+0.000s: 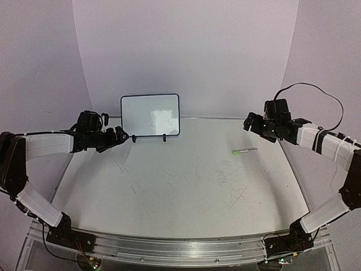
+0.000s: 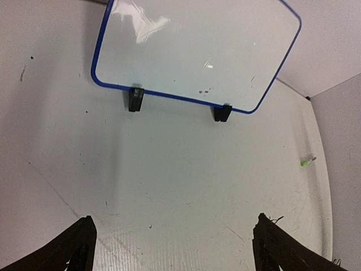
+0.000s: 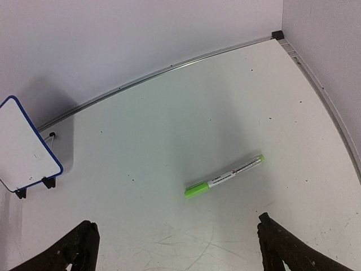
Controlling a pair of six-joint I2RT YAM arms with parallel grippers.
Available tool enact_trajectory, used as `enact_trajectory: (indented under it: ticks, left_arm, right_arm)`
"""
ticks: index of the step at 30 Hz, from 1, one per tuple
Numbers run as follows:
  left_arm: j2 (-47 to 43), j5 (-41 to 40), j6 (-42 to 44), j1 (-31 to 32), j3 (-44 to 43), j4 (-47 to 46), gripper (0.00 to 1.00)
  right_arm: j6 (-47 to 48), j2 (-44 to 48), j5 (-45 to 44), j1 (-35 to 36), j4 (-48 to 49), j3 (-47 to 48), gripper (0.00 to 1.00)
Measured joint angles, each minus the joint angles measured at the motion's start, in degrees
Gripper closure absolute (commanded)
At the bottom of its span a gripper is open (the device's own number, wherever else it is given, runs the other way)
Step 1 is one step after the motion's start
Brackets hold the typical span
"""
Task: Write a sentence on the whiteboard
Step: Move the whiteboard to the corner of the board.
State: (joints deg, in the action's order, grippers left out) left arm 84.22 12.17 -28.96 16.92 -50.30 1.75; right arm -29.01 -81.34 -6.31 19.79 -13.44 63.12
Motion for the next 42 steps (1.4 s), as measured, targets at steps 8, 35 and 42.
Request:
enact_trajectory:
  ticks: [8, 35, 42]
  left_arm:
    - [24.1, -9.3, 5.3, 3.4, -18.9, 5.8, 0.22]
    - [48.3, -17.6, 24.2, 3.4, -45.8, 13.3, 0.93]
    - [48.3, -19.2, 23.4, 4.3, -45.5, 12.4, 1.0]
  right_arm:
    - [-1.7, -1.5, 4.4, 0.0, -0.7, 2.4, 0.02]
    - [-0.6, 3.9, 4.3, 0.0, -1.6, -1.0, 0.02]
    - [-0.6, 3.9, 4.4, 0.0, -1.6, -1.0, 0.02]
